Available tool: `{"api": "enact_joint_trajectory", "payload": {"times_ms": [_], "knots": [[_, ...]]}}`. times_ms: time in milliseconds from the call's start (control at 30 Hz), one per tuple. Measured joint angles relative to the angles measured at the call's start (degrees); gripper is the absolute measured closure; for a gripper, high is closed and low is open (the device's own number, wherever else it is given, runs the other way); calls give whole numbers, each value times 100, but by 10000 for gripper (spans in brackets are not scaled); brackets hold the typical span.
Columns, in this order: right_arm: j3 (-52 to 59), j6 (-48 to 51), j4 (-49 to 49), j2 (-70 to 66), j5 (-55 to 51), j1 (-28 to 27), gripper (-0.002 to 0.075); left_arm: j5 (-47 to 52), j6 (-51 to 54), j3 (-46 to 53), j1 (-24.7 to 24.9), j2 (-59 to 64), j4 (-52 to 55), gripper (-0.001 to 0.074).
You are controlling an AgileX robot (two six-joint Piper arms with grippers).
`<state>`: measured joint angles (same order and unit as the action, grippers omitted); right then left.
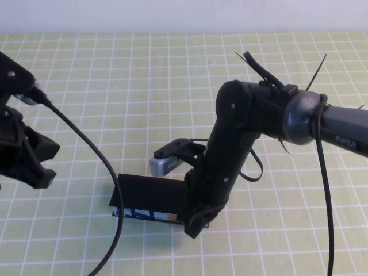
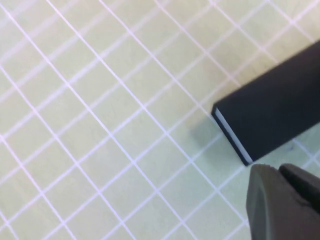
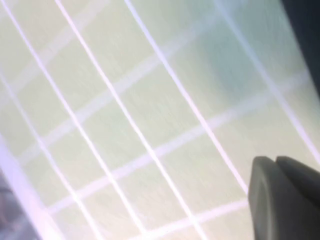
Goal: Return glasses to glasses case
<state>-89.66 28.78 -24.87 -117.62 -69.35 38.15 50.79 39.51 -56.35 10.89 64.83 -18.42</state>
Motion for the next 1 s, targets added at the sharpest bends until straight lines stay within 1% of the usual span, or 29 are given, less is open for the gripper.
{"api": "enact_joint_trajectory", "payload": {"times_ms": [167,400,500,600,700,833,1000], "knots": [[218,-184,456,0,380,-20,741,-29,-121,0,0,-563,16,736],[218,-268,499,73,688,-119,742,39,-139,0,0,-1559,45,736],[230,-319,668,386,828,-119,741,234,-190,0,0,-2081,84,736],[230,-668,1257,1021,1051,-119,741,415,-412,12,0,-2558,143,736],[230,-1392,2264,1893,1194,-178,742,452,-947,174,0,-3059,187,736],[219,-2389,3578,3289,1324,-246,742,452,-1744,649,0,-3690,226,736],[598,-2988,4005,4986,1784,-257,742,11,-2353,1469,0,-4588,321,736]]}}
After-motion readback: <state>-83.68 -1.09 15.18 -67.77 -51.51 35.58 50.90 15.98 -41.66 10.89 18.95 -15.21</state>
